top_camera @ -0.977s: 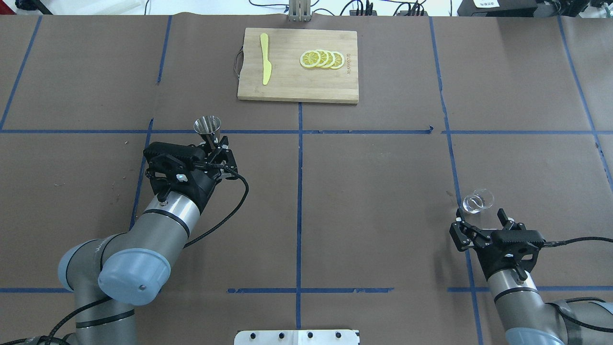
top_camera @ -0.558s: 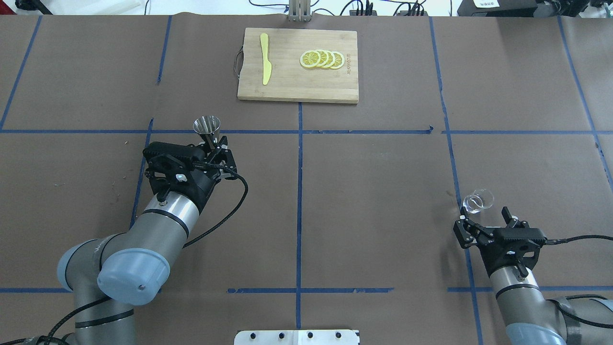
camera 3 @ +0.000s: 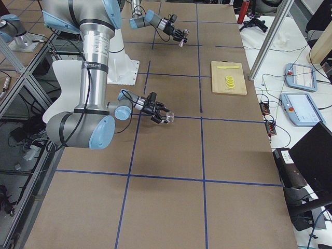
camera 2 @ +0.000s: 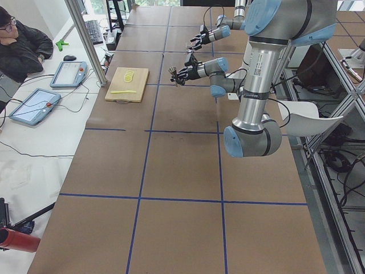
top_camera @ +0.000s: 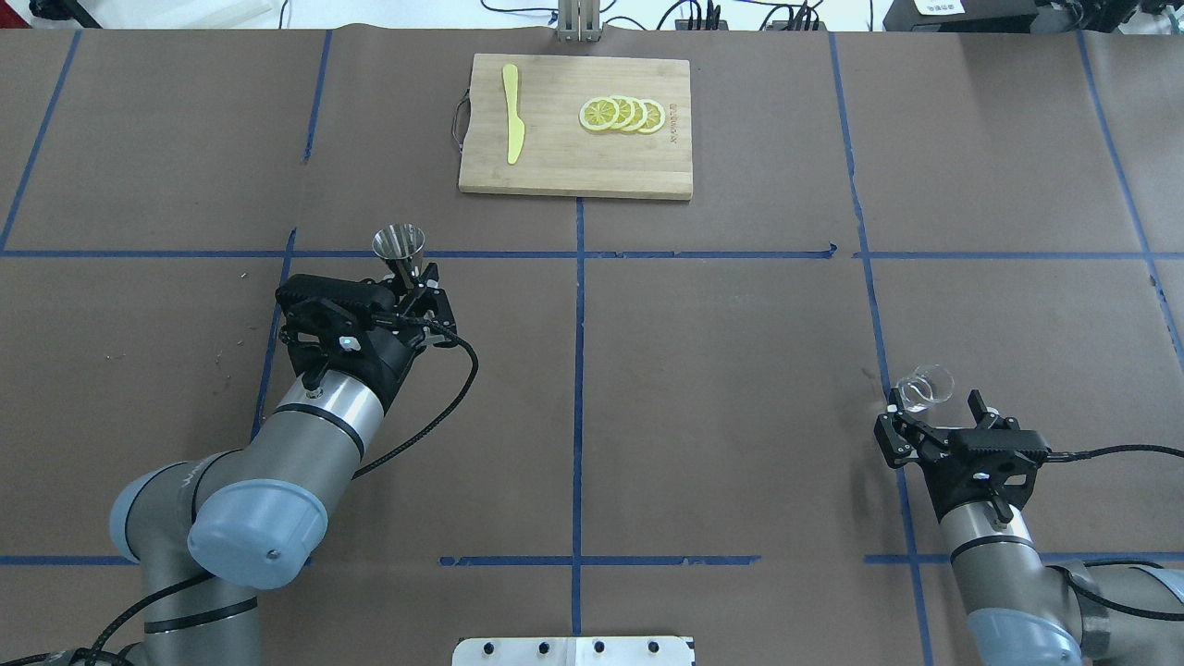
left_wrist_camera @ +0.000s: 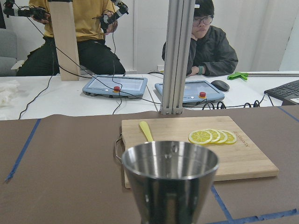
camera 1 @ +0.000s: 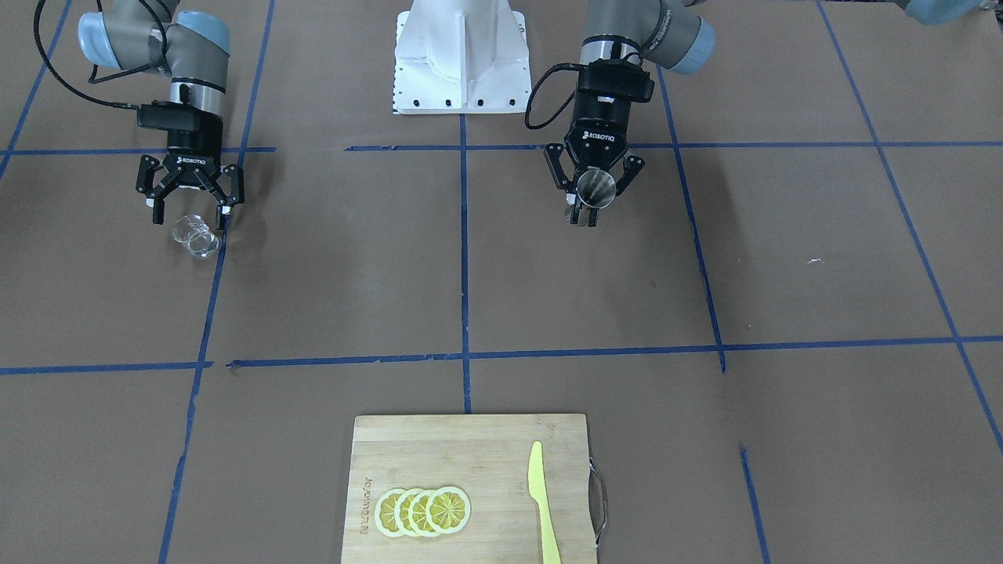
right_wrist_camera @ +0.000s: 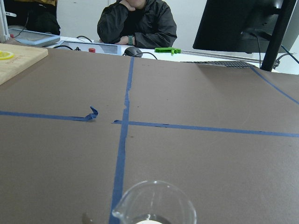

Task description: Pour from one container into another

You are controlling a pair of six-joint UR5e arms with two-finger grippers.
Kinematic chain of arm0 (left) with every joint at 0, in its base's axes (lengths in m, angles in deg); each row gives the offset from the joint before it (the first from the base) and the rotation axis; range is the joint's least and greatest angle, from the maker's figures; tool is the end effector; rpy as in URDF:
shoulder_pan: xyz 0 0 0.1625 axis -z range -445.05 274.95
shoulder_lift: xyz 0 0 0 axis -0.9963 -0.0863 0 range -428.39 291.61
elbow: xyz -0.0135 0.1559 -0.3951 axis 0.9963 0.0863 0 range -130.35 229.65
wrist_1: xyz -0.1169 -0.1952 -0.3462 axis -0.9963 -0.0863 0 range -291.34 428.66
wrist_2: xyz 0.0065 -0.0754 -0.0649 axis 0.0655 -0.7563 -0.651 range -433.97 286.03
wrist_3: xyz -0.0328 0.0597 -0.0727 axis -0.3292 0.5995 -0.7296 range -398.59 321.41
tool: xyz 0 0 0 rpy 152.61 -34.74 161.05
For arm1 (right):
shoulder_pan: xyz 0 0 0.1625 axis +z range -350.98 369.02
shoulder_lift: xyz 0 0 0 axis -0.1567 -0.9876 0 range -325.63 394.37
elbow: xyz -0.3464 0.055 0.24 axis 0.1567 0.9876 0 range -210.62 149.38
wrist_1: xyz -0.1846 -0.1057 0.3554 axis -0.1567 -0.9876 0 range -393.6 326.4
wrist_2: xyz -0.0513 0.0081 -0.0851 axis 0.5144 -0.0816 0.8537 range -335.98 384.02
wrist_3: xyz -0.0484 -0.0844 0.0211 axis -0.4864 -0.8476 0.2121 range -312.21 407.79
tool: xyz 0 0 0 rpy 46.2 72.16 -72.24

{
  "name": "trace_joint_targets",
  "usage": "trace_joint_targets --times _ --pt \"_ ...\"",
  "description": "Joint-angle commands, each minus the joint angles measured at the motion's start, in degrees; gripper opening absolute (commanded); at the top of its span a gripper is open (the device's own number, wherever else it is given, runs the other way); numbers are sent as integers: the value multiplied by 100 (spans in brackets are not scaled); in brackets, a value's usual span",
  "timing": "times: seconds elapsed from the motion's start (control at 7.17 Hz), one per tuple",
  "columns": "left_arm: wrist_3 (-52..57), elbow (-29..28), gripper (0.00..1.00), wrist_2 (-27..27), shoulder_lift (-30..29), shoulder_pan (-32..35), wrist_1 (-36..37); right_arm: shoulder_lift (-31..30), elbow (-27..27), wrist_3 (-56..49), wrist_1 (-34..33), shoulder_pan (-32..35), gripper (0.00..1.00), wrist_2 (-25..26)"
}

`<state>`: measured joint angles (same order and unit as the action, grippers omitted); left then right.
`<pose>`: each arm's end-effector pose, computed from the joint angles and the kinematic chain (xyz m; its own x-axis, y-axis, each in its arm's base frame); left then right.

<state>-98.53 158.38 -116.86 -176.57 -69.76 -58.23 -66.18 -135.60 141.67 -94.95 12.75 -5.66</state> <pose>0.4657 -0.3412 0.2539 0.6628 0.1722 -0.7287 0.6079 0.4445 0.6579 -0.4083 -0.2469 0.5369 0.8000 0.0859 0.5938 -0.5608 0.4586 0.6893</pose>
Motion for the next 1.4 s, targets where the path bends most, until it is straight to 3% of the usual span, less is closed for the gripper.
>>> trace_joint_targets --times 0.0,0.42,0.7,0.98,1.26 --pt "0 -10 0 9 7 0 7 246 293 -1 9 92 100 -11" --pt "0 -10 0 9 7 0 15 246 294 -10 9 180 99 -72" --pt "0 -10 0 9 7 0 15 255 294 -10 9 198 93 -99" --pt "0 -19 0 9 7 0 15 290 294 -36 9 198 82 -187" --pt "0 -19 0 9 -2 0 15 290 294 -28 9 198 60 -213"
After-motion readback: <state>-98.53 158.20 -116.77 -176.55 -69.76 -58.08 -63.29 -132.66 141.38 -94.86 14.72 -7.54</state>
